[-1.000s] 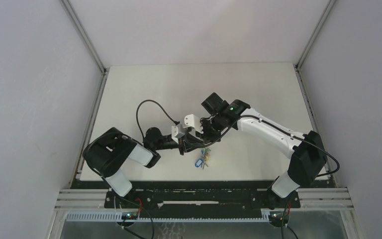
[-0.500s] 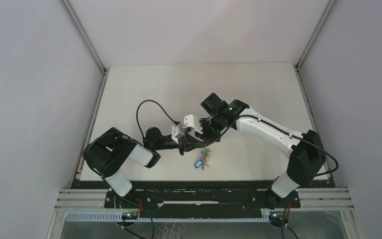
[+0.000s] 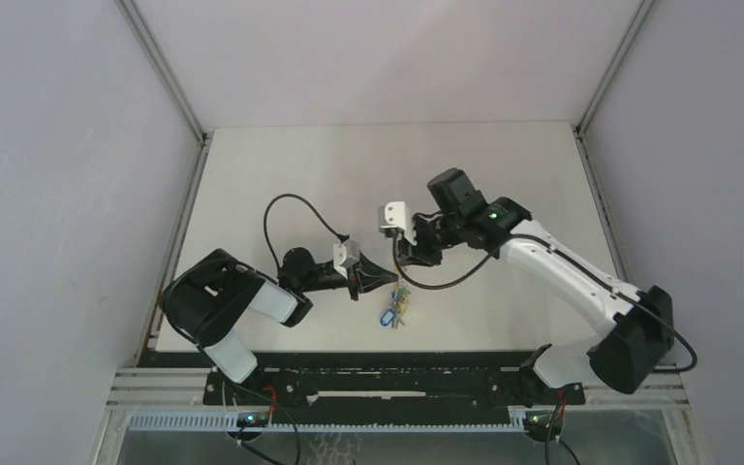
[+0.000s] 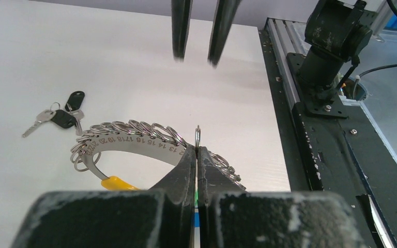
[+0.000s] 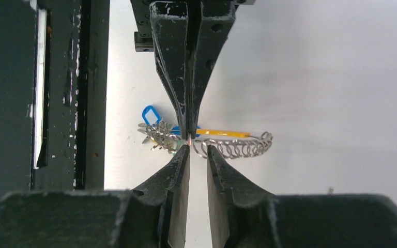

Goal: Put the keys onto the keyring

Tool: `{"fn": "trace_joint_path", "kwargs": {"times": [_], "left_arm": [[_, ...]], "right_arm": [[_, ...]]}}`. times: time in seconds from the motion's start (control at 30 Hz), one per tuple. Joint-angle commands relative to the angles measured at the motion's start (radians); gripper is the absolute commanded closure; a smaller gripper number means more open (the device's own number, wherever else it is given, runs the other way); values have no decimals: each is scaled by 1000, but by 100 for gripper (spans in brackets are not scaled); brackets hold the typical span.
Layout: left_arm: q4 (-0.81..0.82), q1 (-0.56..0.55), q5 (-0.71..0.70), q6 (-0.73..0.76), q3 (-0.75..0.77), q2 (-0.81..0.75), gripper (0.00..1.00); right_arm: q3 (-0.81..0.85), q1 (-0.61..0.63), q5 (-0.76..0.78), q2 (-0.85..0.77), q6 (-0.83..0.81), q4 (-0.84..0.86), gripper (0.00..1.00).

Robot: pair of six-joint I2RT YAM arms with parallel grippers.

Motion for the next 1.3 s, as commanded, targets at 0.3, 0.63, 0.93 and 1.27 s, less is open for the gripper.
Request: {"fn": "trace_joint_path", "kwargs": {"times": [0.3,0.63,0.93,1.27], "left_arm": [[50,18,-42,2,-2,-81,100],[51,18,-47,-7,-7,-111,100],[50,18,-47,-6,-10,-121,100],[50,18,-48,-10,-12,-125,100]], "right_arm": [[-400,-137,-276,-224,228,545,79],[-575,-199,-358,-267,300,804,82],[-578,-198,-382,-212,334,873,84],[-578,-198,-411,-177,345,894,84]]}}
